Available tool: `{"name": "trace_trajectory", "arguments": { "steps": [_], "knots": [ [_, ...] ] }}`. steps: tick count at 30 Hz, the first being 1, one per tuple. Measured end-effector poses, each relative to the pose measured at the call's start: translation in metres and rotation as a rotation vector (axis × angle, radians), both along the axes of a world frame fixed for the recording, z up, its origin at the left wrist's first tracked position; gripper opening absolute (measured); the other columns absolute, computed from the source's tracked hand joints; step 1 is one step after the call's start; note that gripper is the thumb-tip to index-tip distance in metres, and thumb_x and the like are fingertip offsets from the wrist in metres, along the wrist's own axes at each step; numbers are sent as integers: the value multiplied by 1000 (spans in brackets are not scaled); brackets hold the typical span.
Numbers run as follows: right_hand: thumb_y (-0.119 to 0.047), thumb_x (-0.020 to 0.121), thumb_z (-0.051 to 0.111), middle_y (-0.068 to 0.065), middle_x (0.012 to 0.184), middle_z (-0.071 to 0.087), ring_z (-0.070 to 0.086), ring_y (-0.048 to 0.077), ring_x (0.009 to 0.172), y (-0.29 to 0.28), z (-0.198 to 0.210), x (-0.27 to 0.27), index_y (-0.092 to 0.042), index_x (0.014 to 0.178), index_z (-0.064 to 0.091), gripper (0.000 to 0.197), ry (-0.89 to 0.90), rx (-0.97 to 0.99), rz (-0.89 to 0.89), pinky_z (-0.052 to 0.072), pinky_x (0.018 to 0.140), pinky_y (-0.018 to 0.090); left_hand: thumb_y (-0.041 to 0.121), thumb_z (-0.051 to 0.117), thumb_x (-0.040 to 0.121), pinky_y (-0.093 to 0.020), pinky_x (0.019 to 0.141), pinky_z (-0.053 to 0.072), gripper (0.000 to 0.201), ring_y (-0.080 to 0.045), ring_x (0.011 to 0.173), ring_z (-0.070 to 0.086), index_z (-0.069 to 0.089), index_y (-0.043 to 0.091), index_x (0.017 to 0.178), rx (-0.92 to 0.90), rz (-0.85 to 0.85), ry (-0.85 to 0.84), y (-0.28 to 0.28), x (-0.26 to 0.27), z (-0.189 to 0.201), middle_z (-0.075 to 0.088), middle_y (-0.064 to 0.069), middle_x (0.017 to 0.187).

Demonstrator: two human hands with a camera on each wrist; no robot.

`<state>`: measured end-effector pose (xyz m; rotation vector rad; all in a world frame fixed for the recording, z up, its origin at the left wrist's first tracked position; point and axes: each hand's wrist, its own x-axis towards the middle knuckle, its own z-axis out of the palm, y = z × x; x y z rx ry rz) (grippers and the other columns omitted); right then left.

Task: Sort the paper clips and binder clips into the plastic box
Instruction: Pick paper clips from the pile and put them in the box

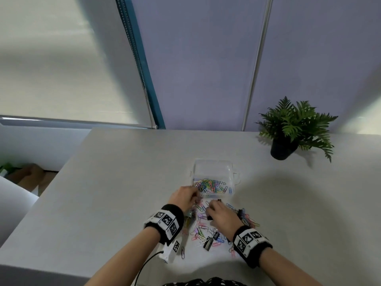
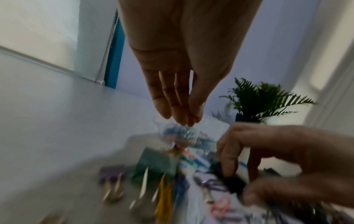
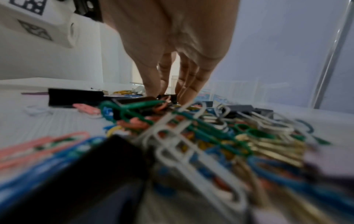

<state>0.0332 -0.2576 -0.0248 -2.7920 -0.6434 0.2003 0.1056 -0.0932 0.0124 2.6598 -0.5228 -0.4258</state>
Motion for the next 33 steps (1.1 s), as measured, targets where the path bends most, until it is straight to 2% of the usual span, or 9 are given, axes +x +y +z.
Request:
{"name": "trace_trajectory", "arguments": {
  "steps": [3,6,9,13,16,19,25,28,33],
  "knots": [
    [-13,79,65,13,112,50,47,28,105,5,1,-2,-5,107,50,32,33,-4,-16,45,80,37,16,50,91,-35,90,50,20,-25,103,58,56,17,109,99,-24,49,5,-18,-10,60,-5,112],
    [-14,80,61,7,114,42,44,22,101,5,2,-2,-10,109,43,34,93,120,-74,40,74,28,21,49,92,-38,91,48,31,-25,111,52,49,19,123,130,-20,19,3,-29,-16,54,-6,118],
    [-16,77,59,5,107,39,41,18,93,-3,2,1,-11,102,42,30,164,208,-140,44,74,26,16,48,93,-37,91,47,38,-23,116,46,44,23,130,133,-12,-42,1,-29,-19,50,-4,124],
    [-21,78,48,2,101,47,41,15,94,-17,0,-1,-13,97,50,20,124,97,-121,37,76,23,15,48,92,-40,95,48,36,-23,121,43,49,17,127,204,-161,-103,-4,-24,-17,48,-6,129],
    [-24,85,42,0,103,52,46,15,96,-13,-1,7,-13,98,52,19,114,121,-203,42,81,25,14,43,94,-43,92,49,34,-27,119,44,46,10,127,250,-238,-128,-13,-22,-16,47,-12,125],
    [-20,93,44,1,113,52,51,16,101,-3,-1,21,-10,110,52,21,64,145,-324,48,84,29,13,41,95,-43,91,50,35,-27,119,44,43,8,130,270,-241,-137,-19,-21,-19,46,-13,125],
    [-18,87,57,4,124,45,50,20,106,15,-11,22,-10,120,46,36,92,50,-323,50,84,33,12,42,94,-43,93,49,34,-28,124,42,47,4,127,289,-190,-127,-19,-23,-20,45,-15,129],
    [-13,86,59,3,121,46,53,19,96,15,-13,21,-11,115,47,32,51,78,-330,52,76,31,11,39,95,-42,93,47,33,-29,124,41,47,1,125,333,-193,-125,-17,-24,-19,43,-16,131],
    [-7,89,46,7,104,54,51,21,90,5,-14,19,-11,97,52,10,65,29,-333,44,70,32,11,37,96,-41,96,45,36,-29,122,42,38,-1,130,376,-158,-93,-15,-26,-19,42,-17,133]
  ]
}}
